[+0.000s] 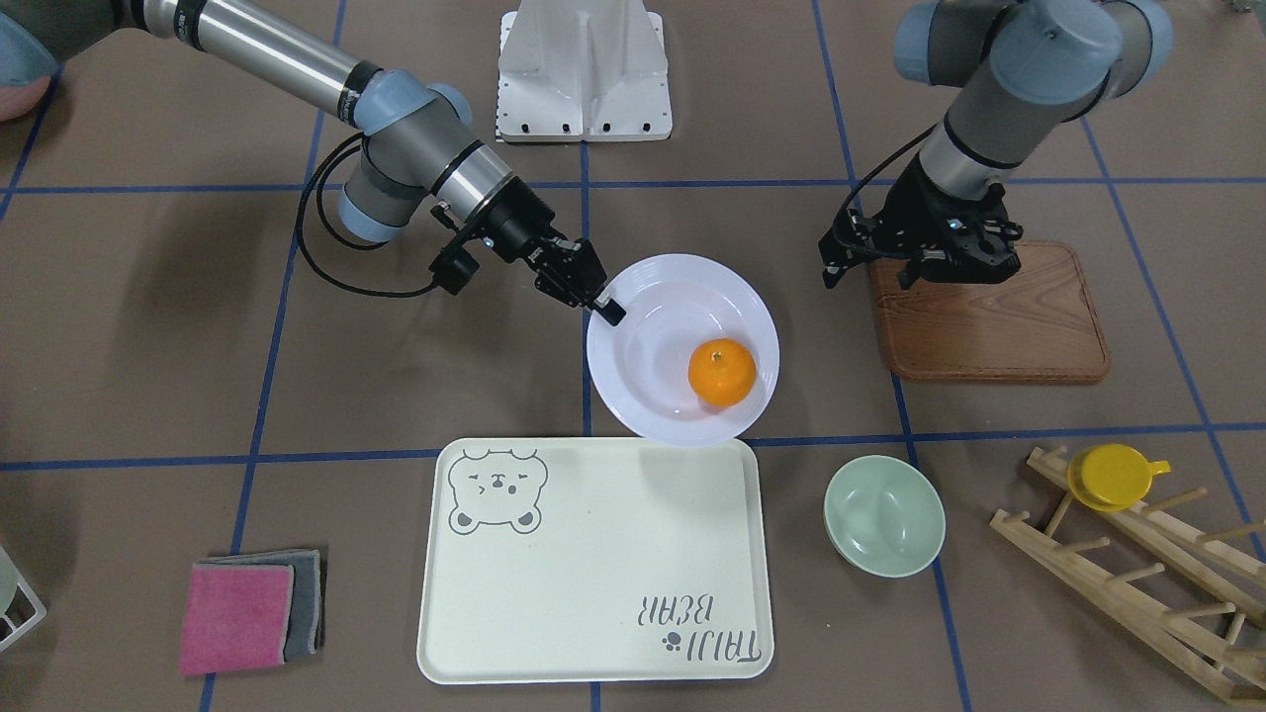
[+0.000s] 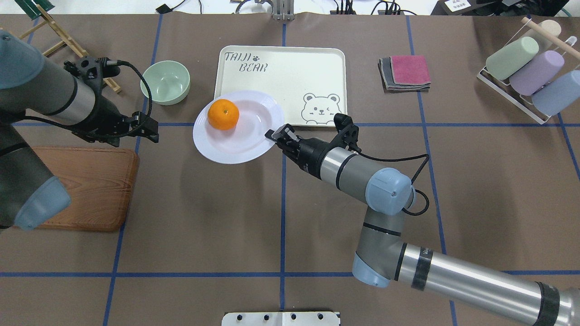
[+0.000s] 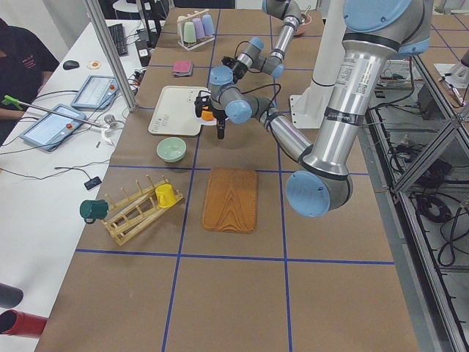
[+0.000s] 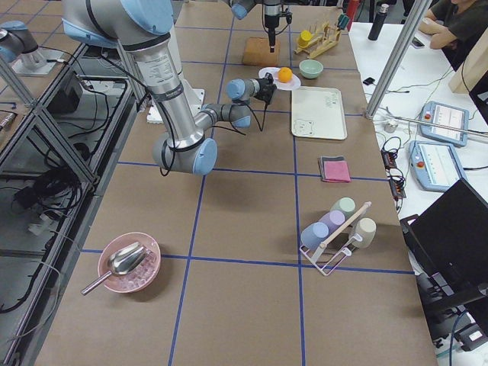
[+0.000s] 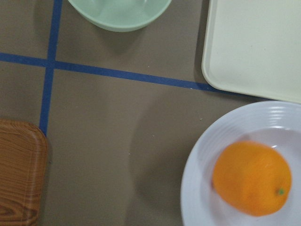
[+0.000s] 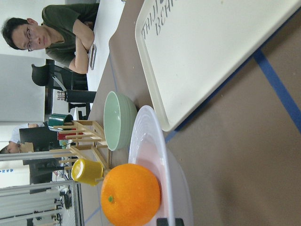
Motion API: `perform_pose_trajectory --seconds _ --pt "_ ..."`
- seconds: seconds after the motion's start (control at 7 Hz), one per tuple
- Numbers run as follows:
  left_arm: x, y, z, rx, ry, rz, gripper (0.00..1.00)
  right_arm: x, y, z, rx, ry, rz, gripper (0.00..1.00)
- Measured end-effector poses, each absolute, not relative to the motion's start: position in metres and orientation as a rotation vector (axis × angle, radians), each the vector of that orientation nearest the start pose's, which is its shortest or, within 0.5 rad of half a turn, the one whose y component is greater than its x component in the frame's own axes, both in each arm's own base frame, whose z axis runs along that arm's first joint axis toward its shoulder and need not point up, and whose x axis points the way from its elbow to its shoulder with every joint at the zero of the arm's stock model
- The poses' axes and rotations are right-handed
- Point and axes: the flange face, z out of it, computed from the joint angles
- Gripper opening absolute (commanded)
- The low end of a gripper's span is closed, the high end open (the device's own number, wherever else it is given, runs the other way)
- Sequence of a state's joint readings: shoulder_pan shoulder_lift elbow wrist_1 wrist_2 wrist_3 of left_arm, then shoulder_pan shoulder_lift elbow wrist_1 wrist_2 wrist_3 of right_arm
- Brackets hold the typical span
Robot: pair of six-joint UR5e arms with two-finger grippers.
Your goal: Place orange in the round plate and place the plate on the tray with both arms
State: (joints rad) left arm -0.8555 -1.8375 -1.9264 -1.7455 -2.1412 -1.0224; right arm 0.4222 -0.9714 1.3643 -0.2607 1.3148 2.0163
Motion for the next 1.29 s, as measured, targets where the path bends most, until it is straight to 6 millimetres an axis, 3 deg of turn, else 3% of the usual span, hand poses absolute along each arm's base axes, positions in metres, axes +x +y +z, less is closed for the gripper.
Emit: perform_pose_trajectory --seconds 0.29,0.57,0.71,0.86,1.0,1.29 --pt "0.284 -0.480 0.356 0.126 0.900 -0.007 0.98 -0.565 -0.460 0.252 0.230 -1.623 1.101 0.00" --pt "0.279 -0.481 0.361 0.134 0.890 -0.001 0.98 -0.586 -0.482 0.263 0.280 -1.482 1.235 0.00" --pt "0.279 -0.481 0.362 0.135 0.888 -0.001 0.98 -0.593 -0.487 0.274 0.300 -1.436 1.270 0.09" --pt "0.278 -0.481 0.362 0.135 0.887 -0.002 0.98 -0.597 -0.491 0.281 0.313 -1.409 1.297 0.92" --pt "0.278 -0.481 0.362 0.136 0.887 -0.002 0.98 -0.597 -0.492 0.280 0.317 -1.401 1.301 1.00" --pt "0.277 -0.482 0.362 0.138 0.888 -0.004 0.98 -0.585 -0.488 0.272 0.301 -1.382 1.127 1.00"
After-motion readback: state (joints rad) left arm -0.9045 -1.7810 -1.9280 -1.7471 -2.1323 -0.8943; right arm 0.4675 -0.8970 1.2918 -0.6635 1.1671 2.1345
